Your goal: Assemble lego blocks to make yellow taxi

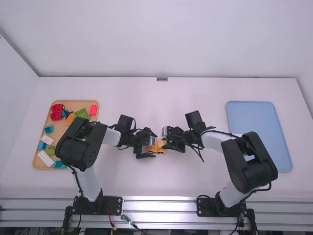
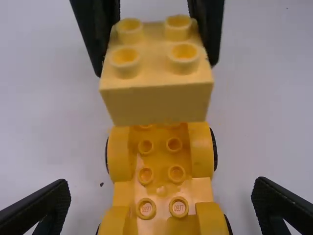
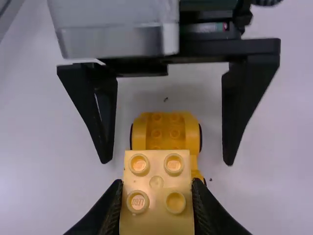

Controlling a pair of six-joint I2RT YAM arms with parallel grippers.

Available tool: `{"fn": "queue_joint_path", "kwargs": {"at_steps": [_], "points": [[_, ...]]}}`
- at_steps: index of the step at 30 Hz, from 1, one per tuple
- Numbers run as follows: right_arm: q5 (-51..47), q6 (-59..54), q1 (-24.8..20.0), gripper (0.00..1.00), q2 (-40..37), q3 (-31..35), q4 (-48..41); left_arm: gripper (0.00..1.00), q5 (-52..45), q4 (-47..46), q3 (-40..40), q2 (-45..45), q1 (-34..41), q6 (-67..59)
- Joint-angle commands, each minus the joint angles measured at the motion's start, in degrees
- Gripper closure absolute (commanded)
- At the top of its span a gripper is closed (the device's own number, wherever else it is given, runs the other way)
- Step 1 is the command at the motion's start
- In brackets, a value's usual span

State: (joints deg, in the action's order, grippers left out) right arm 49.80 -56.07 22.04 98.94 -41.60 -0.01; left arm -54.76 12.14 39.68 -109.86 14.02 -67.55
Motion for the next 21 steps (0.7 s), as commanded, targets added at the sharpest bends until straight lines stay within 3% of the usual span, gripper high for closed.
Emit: {"fn": "queue_joint_path", "kwargs": {"at_steps": [1,8,10,11,12,21], "points": [[1.0,0.6,0.1,0.99,1.0,0.4,0.2,0.01,-2.7,0.2,0.6,-0.7,-0.5,-0.9],[2.4,3.8,0.1,1.00,4.9,0.4,4.4,0.04,-2.7,0.4,0.5,-0.7,-0.5,-0.9],[2.4,3.8,0.3,1.00,6.1,0.4,5.4,0.16,-2.7,0.4,0.6,-0.7,-0.5,-0.9],[2.4,3.8,0.5,1.00,6.7,0.3,5.8,0.28,-2.7,0.4,0.5,-0.7,-0.5,-0.9],[2.5,3.8,0.5,1.00,6.8,0.3,5.8,0.30,-2.7,0.3,0.5,-0.7,-0.5,-0.9],[-0.2,5.3,0.5,1.00,7.6,-0.2,5.8,0.24,-2.8,0.2,0.5,-0.7,-0.5,-0.9]]}}
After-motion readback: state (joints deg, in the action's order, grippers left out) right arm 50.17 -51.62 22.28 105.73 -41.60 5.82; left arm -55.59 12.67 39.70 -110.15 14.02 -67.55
